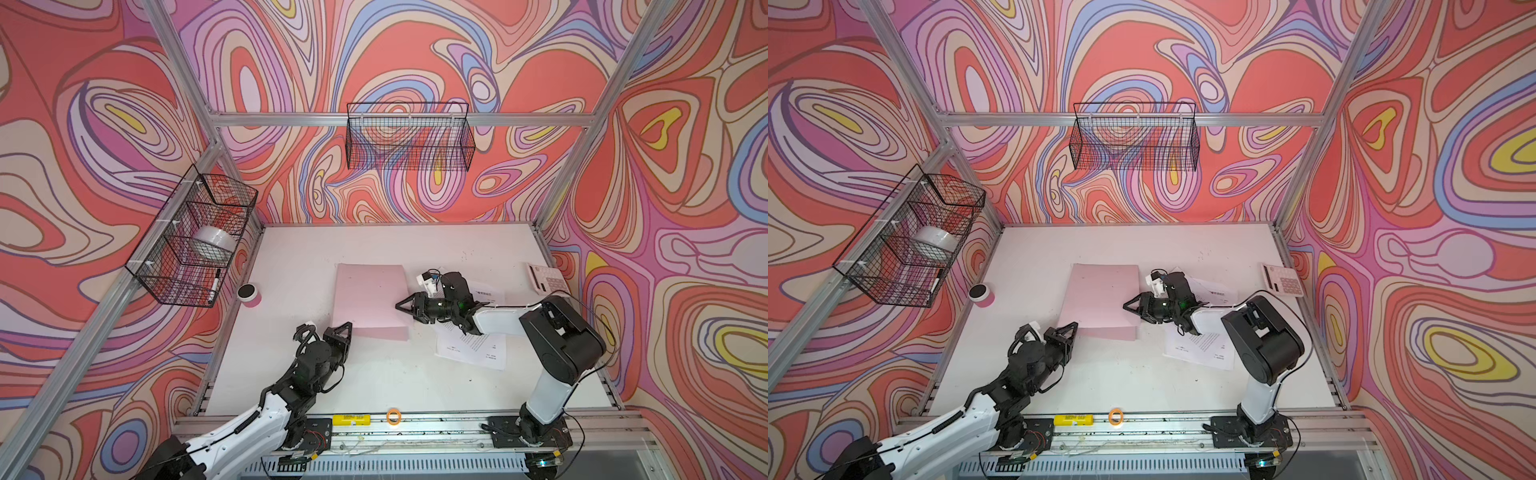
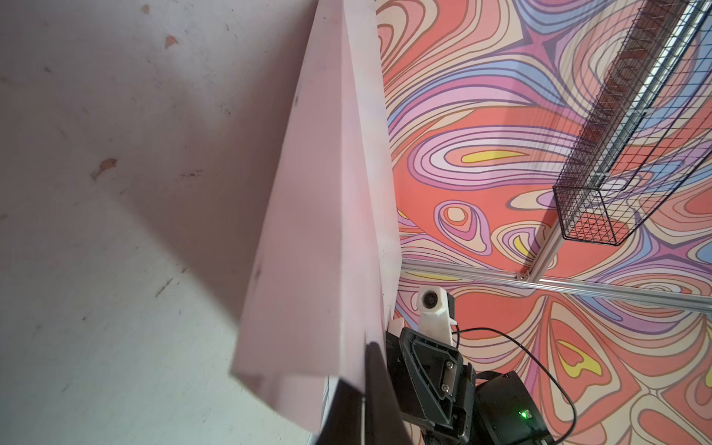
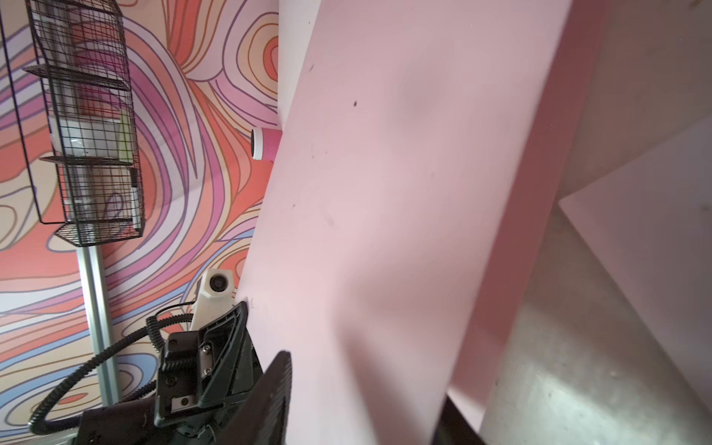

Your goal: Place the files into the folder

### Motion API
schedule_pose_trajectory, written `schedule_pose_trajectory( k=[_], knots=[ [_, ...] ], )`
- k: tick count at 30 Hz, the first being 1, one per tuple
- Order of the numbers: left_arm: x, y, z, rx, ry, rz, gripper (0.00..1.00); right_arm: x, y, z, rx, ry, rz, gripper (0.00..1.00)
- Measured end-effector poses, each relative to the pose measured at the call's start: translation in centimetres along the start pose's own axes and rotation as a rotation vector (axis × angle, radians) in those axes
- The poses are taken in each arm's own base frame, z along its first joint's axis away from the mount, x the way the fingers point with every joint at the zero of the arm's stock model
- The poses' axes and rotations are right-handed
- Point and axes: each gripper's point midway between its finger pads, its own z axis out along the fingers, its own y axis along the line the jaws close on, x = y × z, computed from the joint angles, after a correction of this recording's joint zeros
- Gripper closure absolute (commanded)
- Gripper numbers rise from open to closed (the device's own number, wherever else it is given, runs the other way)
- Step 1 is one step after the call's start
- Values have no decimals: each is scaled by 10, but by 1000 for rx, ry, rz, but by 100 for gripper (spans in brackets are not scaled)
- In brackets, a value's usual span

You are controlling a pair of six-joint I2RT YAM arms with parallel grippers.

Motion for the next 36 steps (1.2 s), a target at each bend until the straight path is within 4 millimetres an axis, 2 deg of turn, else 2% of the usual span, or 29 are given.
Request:
schedule_pose_trajectory(
  k=[1, 4, 6, 8, 11, 12, 13, 18, 19, 20, 22, 25, 28, 30, 36],
  knots=[
    [0, 0, 0, 2, 0, -1, 100, 0, 0, 2, -12, 1, 12, 55],
    [0, 1, -1, 1, 0, -3, 100, -2, -2, 9, -45, 4, 49, 68],
    [0, 3, -1, -2, 0, -3, 100, -3, -3, 12, -63, 6, 64, 81],
    [0, 5, -1, -8, 0, -1, 100, -4, -4, 14, -75, 5, 90, 100],
    [0, 12, -1, -36, 3, 9, 100, -6, 1, 14, -96, 2, 93, 100],
    [0, 13, -2, -44, 5, 14, 97, -6, 2, 14, -100, 1, 92, 100],
    [0, 15, -3, -52, 7, 22, 80, -6, 2, 14, -101, 2, 93, 100],
    [1, 13, -8, -86, 22, 94, 15, -5, 2, 12, -76, 5, 101, 100],
    [1, 10, -10, -95, 26, 118, 12, -6, 3, 12, -68, 2, 101, 100],
    [1, 3, -12, -106, 30, 153, 4, -7, 5, 11, -62, -2, 99, 100],
    [1, -15, -15, -117, 35, 222, 0, -10, 8, 9, -51, -12, 96, 100],
    [0, -57, -20, -117, 37, 351, 0, -15, 13, 7, -35, -27, 92, 100],
    [1, -84, -17, -159, 50, 505, 0, -19, 14, 7, -15, -39, 102, 100],
    [4, -86, -12, -200, 65, 604, 1, -21, 11, 7, 5, -43, 117, 100],
    [37, -54, 1, -337, 181, 1043, 1, -31, 15, 8, 65, -46, 169, 100]
  ],
)
